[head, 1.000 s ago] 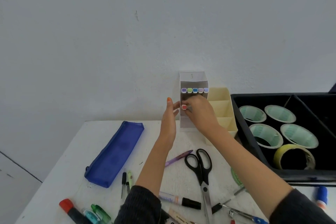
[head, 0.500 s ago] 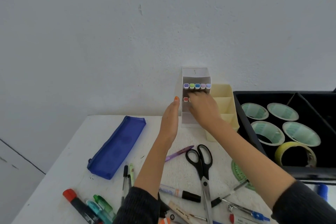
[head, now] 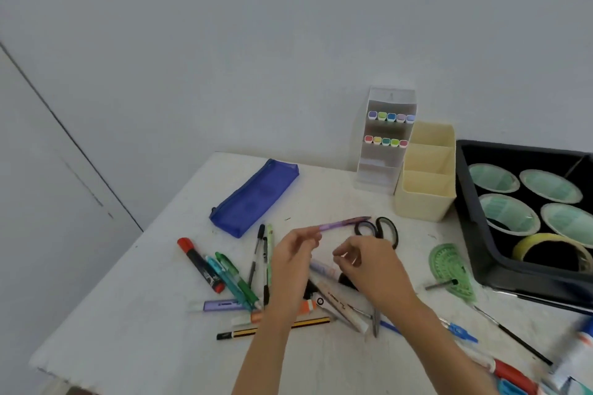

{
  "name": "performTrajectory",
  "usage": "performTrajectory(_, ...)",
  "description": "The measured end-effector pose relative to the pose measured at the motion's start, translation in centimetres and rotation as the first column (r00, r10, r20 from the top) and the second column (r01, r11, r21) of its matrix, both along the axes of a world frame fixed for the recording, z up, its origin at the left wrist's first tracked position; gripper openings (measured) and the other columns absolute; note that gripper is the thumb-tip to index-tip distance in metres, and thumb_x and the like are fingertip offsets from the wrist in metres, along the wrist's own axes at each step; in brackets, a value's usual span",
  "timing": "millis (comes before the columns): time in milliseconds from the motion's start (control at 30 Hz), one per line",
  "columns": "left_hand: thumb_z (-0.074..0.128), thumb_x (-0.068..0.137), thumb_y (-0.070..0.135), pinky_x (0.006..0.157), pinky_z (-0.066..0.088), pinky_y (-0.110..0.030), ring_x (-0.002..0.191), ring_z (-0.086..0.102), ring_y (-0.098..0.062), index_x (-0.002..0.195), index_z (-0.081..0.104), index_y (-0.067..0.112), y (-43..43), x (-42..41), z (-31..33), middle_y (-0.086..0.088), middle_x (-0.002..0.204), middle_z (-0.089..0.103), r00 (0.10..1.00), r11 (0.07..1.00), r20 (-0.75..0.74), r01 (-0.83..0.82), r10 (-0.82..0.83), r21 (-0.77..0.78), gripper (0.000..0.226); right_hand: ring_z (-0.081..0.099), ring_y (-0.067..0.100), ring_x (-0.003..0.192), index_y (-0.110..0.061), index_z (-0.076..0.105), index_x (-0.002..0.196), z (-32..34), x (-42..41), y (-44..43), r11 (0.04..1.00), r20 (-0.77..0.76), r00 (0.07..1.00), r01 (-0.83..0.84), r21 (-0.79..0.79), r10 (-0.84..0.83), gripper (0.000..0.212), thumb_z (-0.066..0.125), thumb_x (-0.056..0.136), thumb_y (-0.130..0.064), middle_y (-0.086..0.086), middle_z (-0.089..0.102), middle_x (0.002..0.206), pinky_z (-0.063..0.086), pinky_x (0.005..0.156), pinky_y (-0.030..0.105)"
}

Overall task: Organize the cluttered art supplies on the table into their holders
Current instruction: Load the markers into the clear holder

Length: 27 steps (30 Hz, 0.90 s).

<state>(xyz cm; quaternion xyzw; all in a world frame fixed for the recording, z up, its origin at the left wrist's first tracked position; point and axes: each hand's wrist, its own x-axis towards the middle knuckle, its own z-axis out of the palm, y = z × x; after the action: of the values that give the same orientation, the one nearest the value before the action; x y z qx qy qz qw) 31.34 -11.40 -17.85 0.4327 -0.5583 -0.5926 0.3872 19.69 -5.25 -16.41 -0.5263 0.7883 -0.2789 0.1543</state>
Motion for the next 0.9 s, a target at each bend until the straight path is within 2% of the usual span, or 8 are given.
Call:
performTrajectory(100,0.046,0.093,0.001,0.081,0.05,-0.014,0.095,0.064,-0.004,0.098,0.068,0.015,1.6,1.4,-0.7,0.004,0.097,0.07,0.998,0.998,-0.007,-0.063,0.063,-0.001,0.027,0.06,0.007,0.082,-0.024,0.068,0.101,-1.3,1.2,1.7,0.986,-0.021,0.998,-0.051,0.157,0.054,0.019,0.063,0.086,-0.035,-0.007,0.065,0.093,0.052,0.076,0.026)
performTrajectory(200,0.046,0.092,-0.003,0.08,0.05,-0.015,0.095,0.063,-0.005,0.1,0.067,0.014,3.1,2.1,-1.1,0.003,0.1,0.069,0.997,0.997,0.012,-0.071,0.071,-0.026,0.029,0.057,0.012,0.092,-0.018,0.062,0.113,-2.3,1.9,2.8,0.967,-0.098,0.99,-0.072,0.246,0.099,0.029,0.06,0.088,-0.034,-0.001,0.056,0.106,0.048,0.079,0.024)
performTrajectory(333,0.047,0.093,0.0,0.077,0.053,-0.019,0.094,0.063,-0.006,0.1,0.068,0.016,4.7,2.7,-1.2,0.001,0.1,0.069,0.991,0.991,0.041,-0.125,0.126,-0.043,0.027,0.055,0.01,0.087,-0.016,0.063,0.111,-2.7,2.3,3.6,0.981,-0.037,0.997,-0.057,0.187,0.065,0.026,0.062,0.089,-0.028,0.0,0.054,0.103,0.046,0.077,0.02)
performTrajectory(467,0.048,0.092,-0.001,0.08,0.054,-0.024,0.093,0.065,-0.006,0.1,0.069,0.017,5.8,3.8,-1.4,0.006,0.098,0.07,0.978,0.977,0.045,-0.198,0.202,-0.08,0.028,0.051,0.001,0.073,-0.018,0.067,0.102,-2.5,2.7,4.1,0.999,0.1,0.995,0.011,0.033,-0.015,0.02,0.068,0.083,-0.021,-0.003,0.056,0.092,0.038,0.062,0.009)
performTrajectory(567,0.049,0.09,-0.002,0.075,0.049,-0.013,0.087,0.065,-0.008,0.096,0.069,0.016,6.4,4.6,-1.3,0.007,0.094,0.069,0.941,0.936,0.025,-0.331,0.337,-0.123,0.028,0.052,0.003,0.073,-0.022,0.065,0.097,-2.3,3.1,4.2,0.994,0.264,0.963,0.084,-0.074,-0.061,0.019,0.071,0.079,-0.017,0.0,0.058,0.092,0.037,0.057,0.007)
performTrajectory(700,0.05,0.089,-0.002,0.074,0.044,-0.005,0.086,0.06,0.001,0.094,0.068,0.016,6.8,6.3,-1.8,0.008,0.092,0.068,0.872,0.861,0.049,-0.469,0.486,-0.197,0.026,0.059,0.008,0.072,-0.025,0.069,0.093,-2.2,3.7,4.7,0.968,0.521,0.852,0.176,-0.181,-0.058,0.019,0.075,0.077,-0.017,-0.002,0.066,0.085,0.043,0.06,0.012)
performTrajectory(767,0.052,0.089,-0.003,0.074,0.044,-0.006,0.088,0.057,0.002,0.094,0.066,0.02,6.7,7.4,-2.5,0.01,0.095,0.065,0.838,0.824,0.086,-0.502,0.538,-0.261,0.028,0.06,0.007,0.068,-0.024,0.07,0.092,-1.9,3.9,4.9,0.941,0.654,0.754,0.259,-0.22,-0.054,0.019,0.077,0.075,-0.018,-0.002,0.068,0.08,0.046,0.061,0.015)
performTrajectory(900,0.053,0.088,-0.003,0.087,0.043,-0.024,0.098,0.051,-0.009,0.098,0.063,0.022,5.7,9.5,-4.1,0.008,0.101,0.059,0.757,0.759,0.243,-0.461,0.607,-0.459,0.028,0.063,0.004,0.072,-0.02,0.065,0.1,-1.1,4.1,5.0,0.887,0.842,0.539,0.401,-0.231,-0.025,0.026,0.074,0.076,-0.015,0.001,0.069,0.085,0.053,0.067,0.018)
